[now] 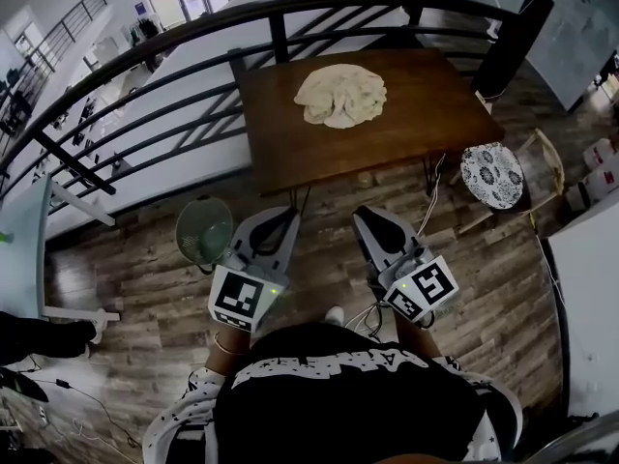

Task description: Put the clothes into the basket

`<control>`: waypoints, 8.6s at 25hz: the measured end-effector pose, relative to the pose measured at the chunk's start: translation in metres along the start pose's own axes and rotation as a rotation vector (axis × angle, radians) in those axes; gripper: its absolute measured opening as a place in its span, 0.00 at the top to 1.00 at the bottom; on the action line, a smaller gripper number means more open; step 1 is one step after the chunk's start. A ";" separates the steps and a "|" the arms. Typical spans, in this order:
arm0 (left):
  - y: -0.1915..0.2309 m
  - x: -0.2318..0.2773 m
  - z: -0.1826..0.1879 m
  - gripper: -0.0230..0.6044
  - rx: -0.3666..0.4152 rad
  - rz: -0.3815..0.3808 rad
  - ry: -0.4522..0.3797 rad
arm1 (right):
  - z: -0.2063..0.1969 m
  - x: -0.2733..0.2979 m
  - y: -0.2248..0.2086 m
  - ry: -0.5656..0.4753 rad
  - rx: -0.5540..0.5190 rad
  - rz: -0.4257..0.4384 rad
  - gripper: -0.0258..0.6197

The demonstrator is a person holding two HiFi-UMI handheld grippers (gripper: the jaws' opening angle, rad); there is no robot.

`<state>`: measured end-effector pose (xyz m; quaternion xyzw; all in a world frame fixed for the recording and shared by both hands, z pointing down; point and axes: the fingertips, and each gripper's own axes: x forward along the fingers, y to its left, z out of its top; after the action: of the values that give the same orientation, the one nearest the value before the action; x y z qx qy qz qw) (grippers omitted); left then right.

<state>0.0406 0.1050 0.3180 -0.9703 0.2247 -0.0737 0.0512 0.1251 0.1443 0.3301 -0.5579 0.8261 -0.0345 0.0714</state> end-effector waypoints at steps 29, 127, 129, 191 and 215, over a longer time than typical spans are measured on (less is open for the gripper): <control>-0.057 0.071 0.013 0.94 0.058 -0.129 -0.030 | 0.003 -0.058 -0.071 -0.035 -0.019 -0.126 0.91; 0.154 0.374 -0.005 0.94 -0.025 -0.063 -0.085 | 0.016 0.175 -0.343 0.082 -0.077 -0.041 0.84; 0.158 0.381 -0.005 0.94 -0.027 -0.042 -0.082 | 0.015 0.180 -0.352 0.091 -0.081 -0.017 0.83; 0.201 0.473 -0.089 0.94 -0.128 0.455 0.060 | -0.063 0.247 -0.523 0.261 -0.125 0.465 0.70; 0.228 0.467 -0.169 0.57 -0.171 0.382 0.166 | -0.130 0.264 -0.540 0.367 -0.103 0.473 0.65</control>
<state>0.3294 -0.3174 0.5097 -0.9015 0.4134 -0.1229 -0.0368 0.5029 -0.3059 0.5108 -0.3371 0.9330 -0.0750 -0.1014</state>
